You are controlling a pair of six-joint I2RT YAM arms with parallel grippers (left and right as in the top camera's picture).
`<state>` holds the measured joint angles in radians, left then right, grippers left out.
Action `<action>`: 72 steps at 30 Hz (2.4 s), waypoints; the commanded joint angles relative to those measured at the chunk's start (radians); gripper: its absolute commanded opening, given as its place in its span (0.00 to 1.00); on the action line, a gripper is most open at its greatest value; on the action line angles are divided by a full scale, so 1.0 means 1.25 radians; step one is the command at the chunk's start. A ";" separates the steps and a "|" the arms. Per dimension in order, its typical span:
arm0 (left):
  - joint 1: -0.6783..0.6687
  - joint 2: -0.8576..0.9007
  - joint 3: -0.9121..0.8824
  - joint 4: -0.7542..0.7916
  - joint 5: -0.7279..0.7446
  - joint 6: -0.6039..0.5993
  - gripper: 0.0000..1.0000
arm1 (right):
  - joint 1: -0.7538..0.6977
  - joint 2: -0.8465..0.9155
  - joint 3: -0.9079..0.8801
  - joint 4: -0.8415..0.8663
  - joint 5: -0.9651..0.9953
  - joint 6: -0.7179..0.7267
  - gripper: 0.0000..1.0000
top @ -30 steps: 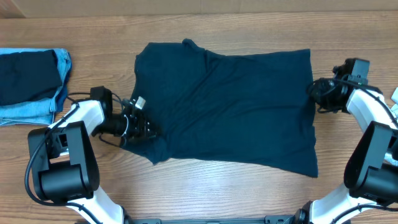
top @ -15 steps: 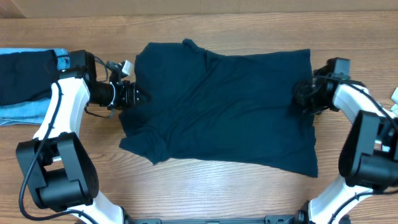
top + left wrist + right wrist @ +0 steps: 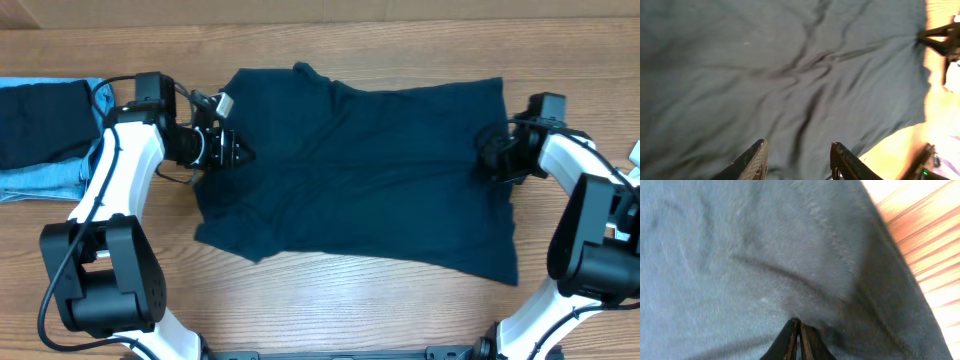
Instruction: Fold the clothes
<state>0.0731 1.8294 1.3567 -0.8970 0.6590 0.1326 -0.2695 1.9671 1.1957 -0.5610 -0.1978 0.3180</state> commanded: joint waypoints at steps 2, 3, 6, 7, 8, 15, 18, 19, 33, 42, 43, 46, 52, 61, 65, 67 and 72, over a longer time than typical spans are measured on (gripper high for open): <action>-0.033 -0.021 0.013 0.047 -0.082 -0.070 0.48 | -0.079 0.067 -0.018 0.011 0.138 -0.007 0.08; -0.038 -0.021 0.013 0.063 -0.086 -0.077 0.50 | -0.084 0.067 -0.016 0.017 0.108 -0.027 0.09; -0.055 -0.020 0.013 0.128 -0.116 -0.099 0.54 | -0.082 0.066 -0.011 0.030 0.001 -0.094 0.25; -0.062 -0.020 0.013 0.152 -0.136 -0.109 0.55 | -0.078 0.066 -0.009 0.030 -0.023 -0.094 0.30; -0.071 -0.020 0.013 0.176 -0.165 -0.126 0.56 | -0.073 0.066 -0.006 0.030 -0.051 -0.094 0.34; -0.150 -0.009 0.013 0.321 -0.316 -0.176 0.61 | -0.067 0.015 0.021 0.031 -0.217 -0.093 0.52; -0.183 0.016 0.013 0.358 -0.383 -0.186 0.54 | -0.067 -0.043 0.028 0.027 -0.256 -0.093 0.53; -0.190 0.030 0.013 0.372 -0.407 -0.192 0.52 | -0.067 -0.064 0.028 0.027 -0.265 -0.093 0.53; -0.198 0.222 0.013 0.535 -0.418 -0.266 0.35 | -0.067 -0.365 0.028 -0.066 -0.349 -0.087 0.55; -0.175 0.233 0.013 0.551 -0.551 -0.271 0.18 | -0.067 -0.464 0.028 -0.105 -0.346 -0.087 0.56; -0.168 0.233 0.013 0.551 -0.555 -0.271 0.17 | -0.067 -0.467 0.028 -0.109 -0.347 -0.087 0.55; -0.147 0.233 0.013 0.551 -0.573 -0.272 0.15 | -0.067 -0.473 0.028 -0.121 -0.346 -0.087 0.55; -0.109 0.233 0.013 0.551 -0.604 -0.271 0.13 | -0.067 -0.474 0.028 -0.149 -0.346 -0.088 0.55; -0.080 0.229 0.052 0.550 -0.402 -0.233 0.21 | -0.067 -0.474 0.028 -0.164 -0.346 -0.094 0.54; -0.085 0.210 0.119 0.514 -0.345 -0.232 0.36 | -0.067 -0.474 0.028 -0.164 -0.346 -0.094 0.54; -0.088 0.201 0.161 0.474 -0.316 -0.232 0.42 | -0.067 -0.474 0.028 -0.164 -0.346 -0.094 0.54; -0.128 0.209 0.194 0.444 -0.330 -0.231 0.47 | -0.067 -0.474 0.028 -0.164 -0.346 -0.094 0.55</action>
<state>-0.0444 2.1098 1.5700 -0.3332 0.2180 -0.1734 -0.3573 1.3994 1.2175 -0.7700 -0.6243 0.2085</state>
